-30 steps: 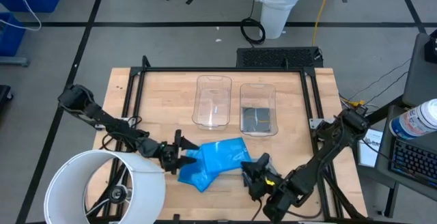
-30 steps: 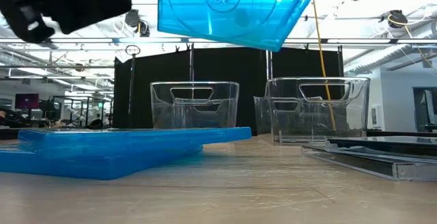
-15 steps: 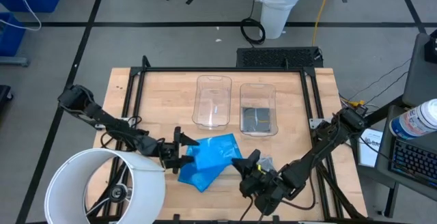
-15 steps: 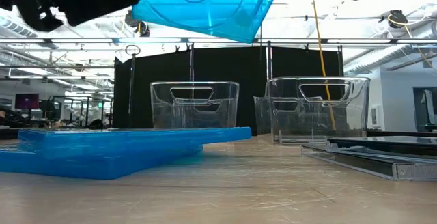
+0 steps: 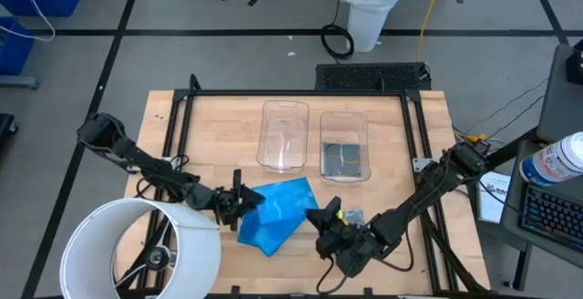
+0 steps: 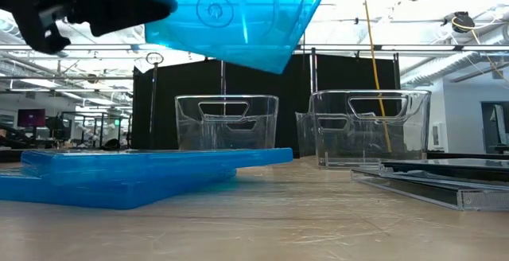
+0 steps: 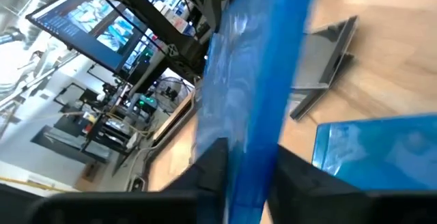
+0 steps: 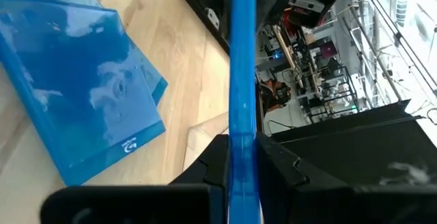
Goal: Pick & place jewel cases by type
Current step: Put the blue CD case into the left transparent bin
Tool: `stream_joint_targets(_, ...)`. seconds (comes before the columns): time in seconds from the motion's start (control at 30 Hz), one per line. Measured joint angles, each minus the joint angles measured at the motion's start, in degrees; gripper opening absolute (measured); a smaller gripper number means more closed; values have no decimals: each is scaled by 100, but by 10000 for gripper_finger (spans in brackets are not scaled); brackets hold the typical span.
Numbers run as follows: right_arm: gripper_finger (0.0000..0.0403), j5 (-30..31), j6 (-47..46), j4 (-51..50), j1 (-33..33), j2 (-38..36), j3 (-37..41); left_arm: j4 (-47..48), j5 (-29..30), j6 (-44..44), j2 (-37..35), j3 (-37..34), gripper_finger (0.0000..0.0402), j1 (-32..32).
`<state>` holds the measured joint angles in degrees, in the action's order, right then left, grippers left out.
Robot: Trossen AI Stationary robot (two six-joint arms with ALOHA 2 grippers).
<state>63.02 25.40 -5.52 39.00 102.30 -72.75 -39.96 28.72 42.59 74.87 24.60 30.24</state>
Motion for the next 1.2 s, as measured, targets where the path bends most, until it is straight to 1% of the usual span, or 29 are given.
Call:
stream_joint_targets(0.07,38,16,68,178,-4,0,49,45,-1,100,0,4,36,0)
stream_joint_targets(0.1,40,14,72,212,-20,0,60,51,0,127,0,4,32,2)
stream_joint_targets(0.23,55,122,78,333,-41,2,76,49,20,147,0,4,32,0)
stream_joint_targets(0.33,63,127,248,402,-24,2,76,45,75,302,-2,4,43,2)
stream_joint_targets(0.4,67,196,308,429,42,7,76,47,231,344,-2,6,45,4)
stream_joint_targets(0.5,77,659,503,590,213,-16,76,84,633,413,-2,7,33,5)
stream_joint_targets(0.6,96,1205,981,1141,455,-60,76,77,928,563,0,7,33,3)
stream_joint_targets(0.7,115,1589,1522,2108,639,-72,76,-33,1106,756,2,4,33,7)
stream_joint_targets(0.8,125,1965,1734,3235,763,-72,74,-349,1242,1108,2,4,33,45)
stream_joint_targets(0.9,124,1990,1704,3929,814,-75,74,-687,1356,1713,2,4,38,97)
stream_joint_targets(1.0,116,2239,1574,4736,802,-71,74,-901,1338,2233,2,4,41,69)
stream_joint_targets(1.1,110,2522,1613,5201,693,-78,74,-983,1344,2589,2,4,38,-162)
stream_joint_targets(1.2,107,2703,1600,5419,544,-74,74,-981,1351,2632,2,4,37,-494)
